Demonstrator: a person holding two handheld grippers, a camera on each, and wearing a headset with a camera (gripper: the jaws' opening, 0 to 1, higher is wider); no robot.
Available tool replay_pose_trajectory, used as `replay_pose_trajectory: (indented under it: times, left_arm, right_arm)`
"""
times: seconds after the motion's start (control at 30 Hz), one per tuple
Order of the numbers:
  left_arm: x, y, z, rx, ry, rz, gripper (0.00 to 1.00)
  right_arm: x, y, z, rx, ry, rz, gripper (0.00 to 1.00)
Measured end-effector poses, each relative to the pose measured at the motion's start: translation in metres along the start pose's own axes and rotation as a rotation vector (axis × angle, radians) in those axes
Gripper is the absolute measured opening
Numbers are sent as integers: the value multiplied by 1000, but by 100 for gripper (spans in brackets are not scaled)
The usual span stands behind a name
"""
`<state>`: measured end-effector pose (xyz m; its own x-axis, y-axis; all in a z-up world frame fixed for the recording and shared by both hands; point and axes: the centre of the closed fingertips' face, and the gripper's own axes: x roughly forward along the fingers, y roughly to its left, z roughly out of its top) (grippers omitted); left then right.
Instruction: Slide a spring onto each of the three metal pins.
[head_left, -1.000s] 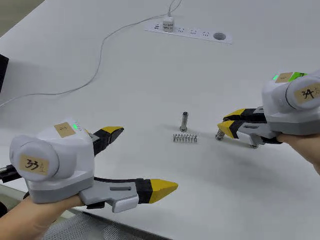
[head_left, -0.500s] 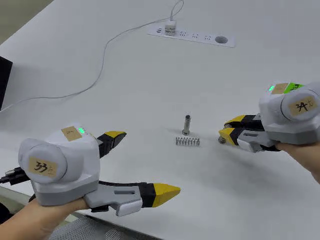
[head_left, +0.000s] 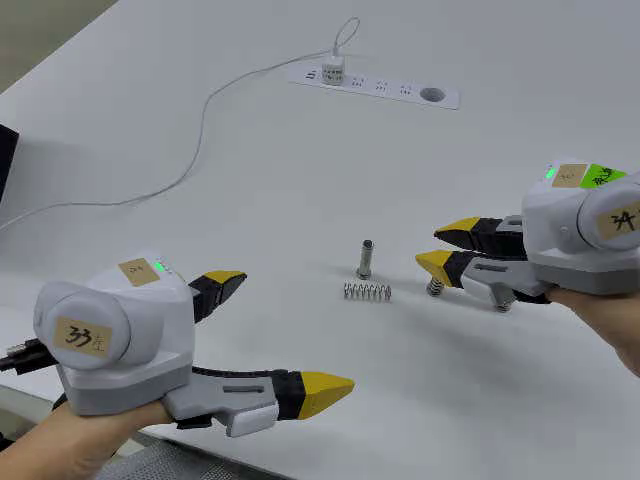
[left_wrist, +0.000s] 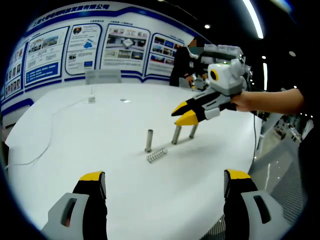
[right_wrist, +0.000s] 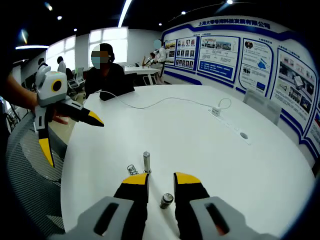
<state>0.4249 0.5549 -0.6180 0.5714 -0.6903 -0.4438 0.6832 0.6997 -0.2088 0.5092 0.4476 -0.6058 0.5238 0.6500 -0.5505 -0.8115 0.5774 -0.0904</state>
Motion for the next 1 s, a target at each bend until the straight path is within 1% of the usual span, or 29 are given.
replay_pose_trajectory:
  times: [0.13,0.2,0.23,0.37,0.43,0.47,0.53,0.57,0.6,0.67,0.73,0.87,1.0]
  left_arm:
    - [0,0,0,2,2,1,100]
    - [0,0,0,2,-1,0,100]
    - [0,1,1,1,-3,1,100]
    - [-1,3,1,-2,-6,7,100]
    - [-1,3,2,-6,-13,6,100]
    - [-1,4,3,-8,-15,6,100]
    - [-1,4,3,-9,-17,6,100]
    - [-1,4,3,-9,-16,5,100]
    - [0,4,2,-10,-14,5,100]
    - [0,4,1,-11,-11,6,100]
    - [-1,4,2,-14,-15,6,100]
    - [-1,5,2,-15,-15,9,100]
    - [0,2,3,-4,-15,0,100]
  right_arm:
    - [1,10,8,-40,-6,25,20]
    - [4,19,9,-63,0,55,20]
    - [7,23,9,-91,12,65,20]
    - [16,31,3,-149,54,100,20]
    - [20,38,-2,-158,87,138,19]
    - [22,40,-4,-165,99,147,18]
    - [28,46,-7,-197,121,178,18]
    - [32,49,-12,-214,152,201,18]
    - [34,50,-15,-230,170,213,18]
    - [40,51,-23,-272,212,224,18]
    - [44,51,-26,-295,227,225,18]
    - [50,52,-29,-304,243,234,18]
    - [56,52,-33,-304,264,240,17]
